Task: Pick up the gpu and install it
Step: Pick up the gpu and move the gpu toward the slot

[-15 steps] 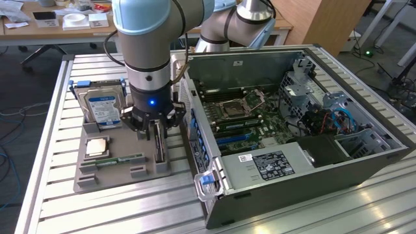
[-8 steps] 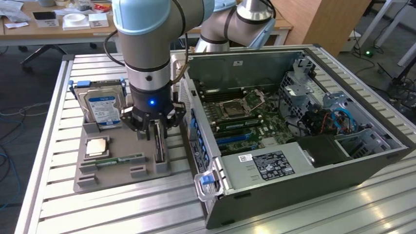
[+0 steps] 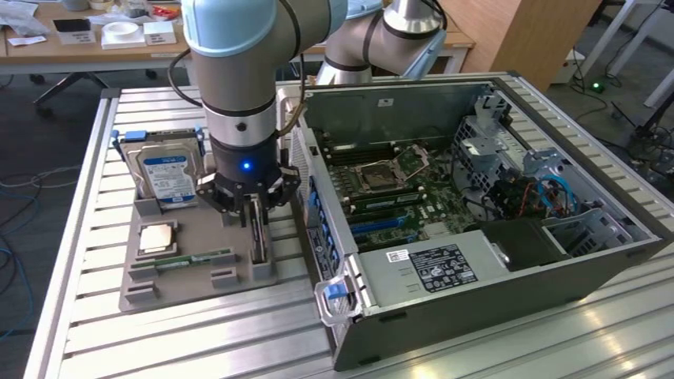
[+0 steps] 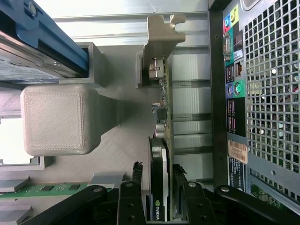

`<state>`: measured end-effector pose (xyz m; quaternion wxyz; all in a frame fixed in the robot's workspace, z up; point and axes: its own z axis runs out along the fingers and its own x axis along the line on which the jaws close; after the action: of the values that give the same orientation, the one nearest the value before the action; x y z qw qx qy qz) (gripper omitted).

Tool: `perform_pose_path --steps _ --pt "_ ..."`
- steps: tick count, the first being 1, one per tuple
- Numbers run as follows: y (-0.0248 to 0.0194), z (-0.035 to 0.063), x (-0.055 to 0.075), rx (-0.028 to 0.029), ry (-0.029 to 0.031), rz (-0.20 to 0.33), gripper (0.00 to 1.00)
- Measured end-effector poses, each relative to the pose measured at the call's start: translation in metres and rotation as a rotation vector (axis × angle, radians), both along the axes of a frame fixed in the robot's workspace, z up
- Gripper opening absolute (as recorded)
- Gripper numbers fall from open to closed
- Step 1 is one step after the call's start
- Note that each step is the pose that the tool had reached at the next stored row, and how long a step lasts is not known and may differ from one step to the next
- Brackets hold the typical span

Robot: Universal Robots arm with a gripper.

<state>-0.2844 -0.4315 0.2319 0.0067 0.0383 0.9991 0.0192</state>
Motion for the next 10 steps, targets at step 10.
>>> perform_pose_path --steps 10 --pt "0.0 -0.0001 0.001 0.0 0.0 0.0 0.38"
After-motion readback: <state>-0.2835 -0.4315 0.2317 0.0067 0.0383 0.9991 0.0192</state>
